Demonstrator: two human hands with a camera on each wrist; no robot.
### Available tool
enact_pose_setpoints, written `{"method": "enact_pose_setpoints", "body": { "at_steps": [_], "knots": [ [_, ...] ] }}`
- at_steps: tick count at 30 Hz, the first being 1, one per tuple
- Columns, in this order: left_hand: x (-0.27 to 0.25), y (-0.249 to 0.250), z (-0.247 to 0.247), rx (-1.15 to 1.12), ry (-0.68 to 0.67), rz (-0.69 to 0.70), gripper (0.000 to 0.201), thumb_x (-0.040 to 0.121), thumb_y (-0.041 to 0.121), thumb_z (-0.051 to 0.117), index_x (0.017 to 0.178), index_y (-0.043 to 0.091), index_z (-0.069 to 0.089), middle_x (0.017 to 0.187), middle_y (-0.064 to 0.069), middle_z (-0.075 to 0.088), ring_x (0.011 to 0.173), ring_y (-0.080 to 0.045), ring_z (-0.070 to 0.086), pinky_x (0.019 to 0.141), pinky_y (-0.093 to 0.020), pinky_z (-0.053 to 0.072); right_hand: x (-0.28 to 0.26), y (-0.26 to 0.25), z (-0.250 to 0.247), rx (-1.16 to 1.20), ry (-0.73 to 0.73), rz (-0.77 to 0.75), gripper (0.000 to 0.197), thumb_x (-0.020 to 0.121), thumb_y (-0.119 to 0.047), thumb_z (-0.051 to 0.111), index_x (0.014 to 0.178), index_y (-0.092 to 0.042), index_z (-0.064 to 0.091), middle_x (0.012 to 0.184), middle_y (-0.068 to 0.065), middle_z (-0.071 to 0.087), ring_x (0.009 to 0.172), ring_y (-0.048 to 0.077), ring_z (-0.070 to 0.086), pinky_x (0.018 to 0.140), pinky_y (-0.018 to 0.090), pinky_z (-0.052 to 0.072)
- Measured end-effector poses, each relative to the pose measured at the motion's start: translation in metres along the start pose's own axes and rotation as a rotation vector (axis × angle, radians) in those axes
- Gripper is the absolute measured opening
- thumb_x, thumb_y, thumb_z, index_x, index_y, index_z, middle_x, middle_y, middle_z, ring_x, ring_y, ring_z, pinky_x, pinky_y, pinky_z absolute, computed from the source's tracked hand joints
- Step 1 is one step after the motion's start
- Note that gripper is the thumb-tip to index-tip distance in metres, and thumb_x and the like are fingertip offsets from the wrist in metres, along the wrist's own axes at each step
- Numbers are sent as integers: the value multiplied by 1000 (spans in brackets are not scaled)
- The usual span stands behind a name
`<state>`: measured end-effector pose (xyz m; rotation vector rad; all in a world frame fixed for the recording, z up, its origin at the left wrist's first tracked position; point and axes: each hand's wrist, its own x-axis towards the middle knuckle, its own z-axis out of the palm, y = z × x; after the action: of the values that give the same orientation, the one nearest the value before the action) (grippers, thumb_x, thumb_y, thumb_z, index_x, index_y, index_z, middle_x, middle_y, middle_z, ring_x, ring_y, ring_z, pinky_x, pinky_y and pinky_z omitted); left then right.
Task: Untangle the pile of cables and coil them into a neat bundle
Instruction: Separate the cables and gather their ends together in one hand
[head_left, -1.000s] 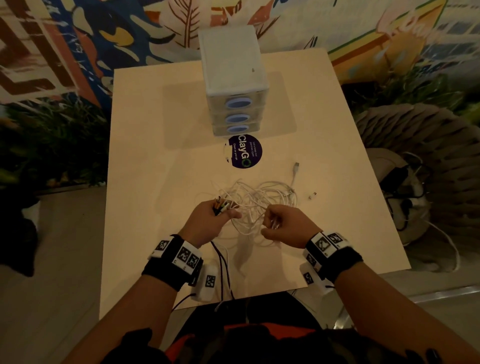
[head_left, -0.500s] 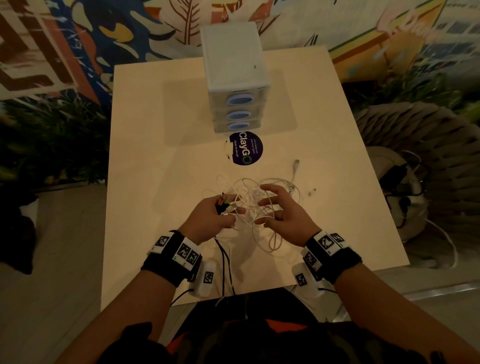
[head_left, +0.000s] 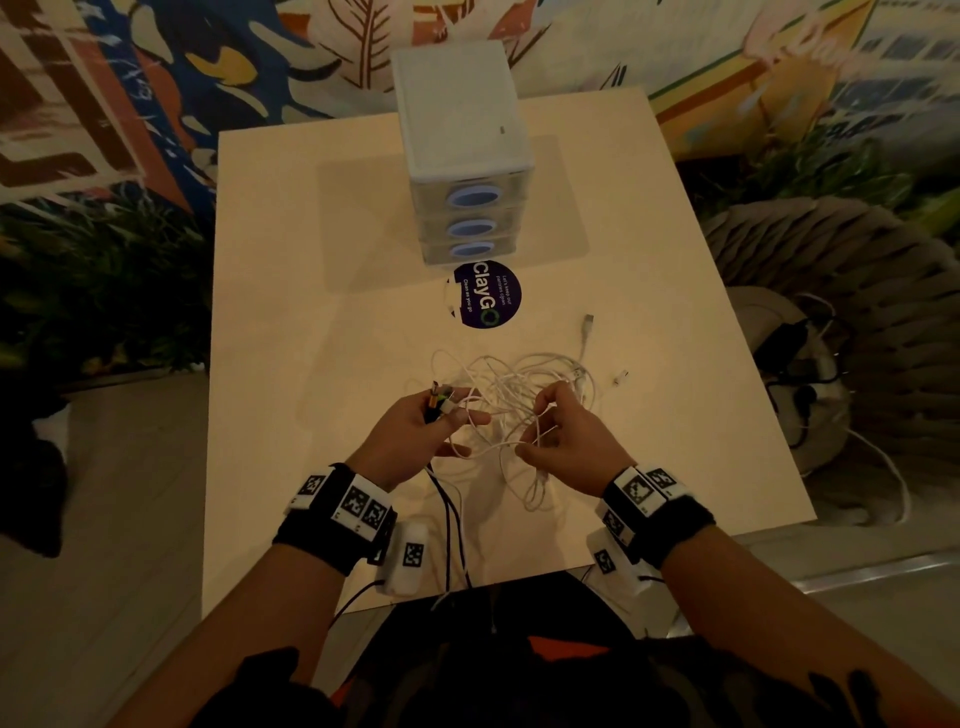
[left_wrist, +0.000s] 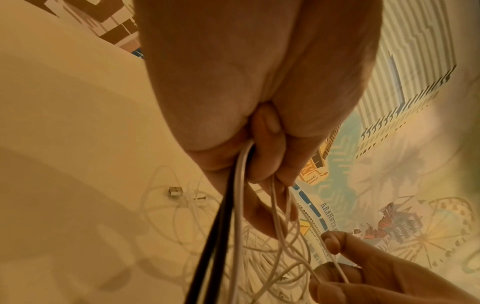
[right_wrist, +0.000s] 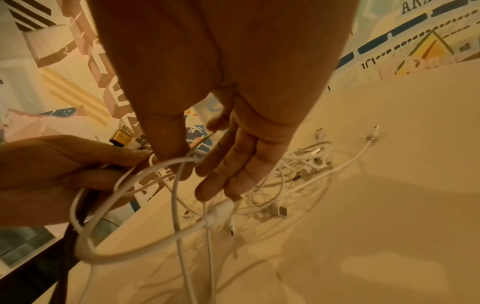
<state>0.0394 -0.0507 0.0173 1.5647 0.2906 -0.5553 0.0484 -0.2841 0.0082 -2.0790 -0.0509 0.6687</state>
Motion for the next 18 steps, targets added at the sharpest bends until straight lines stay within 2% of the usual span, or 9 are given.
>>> {"method": "enact_pose_setpoints", "body": {
  "at_steps": [2, 4, 6, 8, 10, 12, 14, 15, 18],
  "knots": [
    [1, 0, 0, -12, 7, 4, 32, 105, 11, 53, 137, 9, 58, 112, -6, 77, 111, -13, 69, 79, -37, 63, 1, -1, -1, -30, 16, -15, 44, 81, -24, 80, 102, -27, 41, 90, -4, 70, 68, 11, 65, 67, 33, 56],
    [1, 0, 0, -23, 14, 2, 33, 105, 13, 52, 137, 7, 57, 112, -8, 77, 111, -15, 70, 80, -39, 63, 1, -1, -2, -133, 83, -96, 43, 79, -29, 81, 100, -26, 44, 94, -6, 61, 77, 13, 59, 69, 26, 49],
    [1, 0, 0, -20, 16, 1, 32, 106, 14, 52, 137, 7, 58, 110, -9, 77, 110, -16, 70, 79, -39, 63, 1, -2, -1, -374, 227, -221, 37, 78, -32, 79, 100, -26, 50, 94, -9, 51, 83, 15, 50, 74, 28, 44],
    [1, 0, 1, -1, 20, 6, 31, 106, 15, 52, 135, 8, 60, 109, -7, 77, 108, -14, 71, 79, -37, 62, 3, -8, 0, -505, 308, -317, 28, 80, -27, 75, 101, -27, 57, 91, -10, 46, 84, 17, 48, 75, 33, 44],
    [0, 1, 2, 18, 23, 15, 30, 105, 15, 54, 134, 10, 62, 109, -5, 77, 108, -13, 71, 79, -38, 63, 7, -17, 1, -501, 272, -390, 23, 85, -22, 71, 107, -28, 64, 89, -10, 48, 82, 16, 51, 73, 32, 44],
    [0, 2, 3, 50, 34, 33, 29, 104, 16, 57, 131, 12, 65, 112, -3, 76, 108, -13, 71, 77, -37, 63, 10, -28, 4, -511, 188, -418, 22, 92, -32, 67, 115, -31, 66, 91, -10, 52, 82, 13, 54, 69, 27, 42],
    [0, 3, 3, 83, 52, 58, 27, 102, 17, 60, 128, 16, 66, 116, 1, 74, 106, -11, 70, 73, -32, 62, 14, -39, 7, -532, 141, -395, 25, 96, -48, 60, 118, -36, 64, 94, -13, 57, 82, 10, 57, 67, 25, 45],
    [0, 4, 3, 93, 55, 70, 26, 101, 18, 61, 127, 19, 67, 117, 3, 73, 104, -9, 70, 72, -30, 62, 16, -43, 9, -539, 136, -374, 27, 96, -51, 58, 118, -37, 62, 95, -14, 59, 83, 10, 59, 67, 26, 47],
    [-2, 6, 0, 118, 45, 70, 25, 101, 21, 62, 125, 20, 69, 116, 3, 74, 105, -7, 69, 72, -29, 61, 21, -47, 10, -553, 149, -335, 24, 96, -48, 56, 117, -37, 63, 99, -13, 63, 88, 13, 63, 70, 30, 51]
  ]
}}
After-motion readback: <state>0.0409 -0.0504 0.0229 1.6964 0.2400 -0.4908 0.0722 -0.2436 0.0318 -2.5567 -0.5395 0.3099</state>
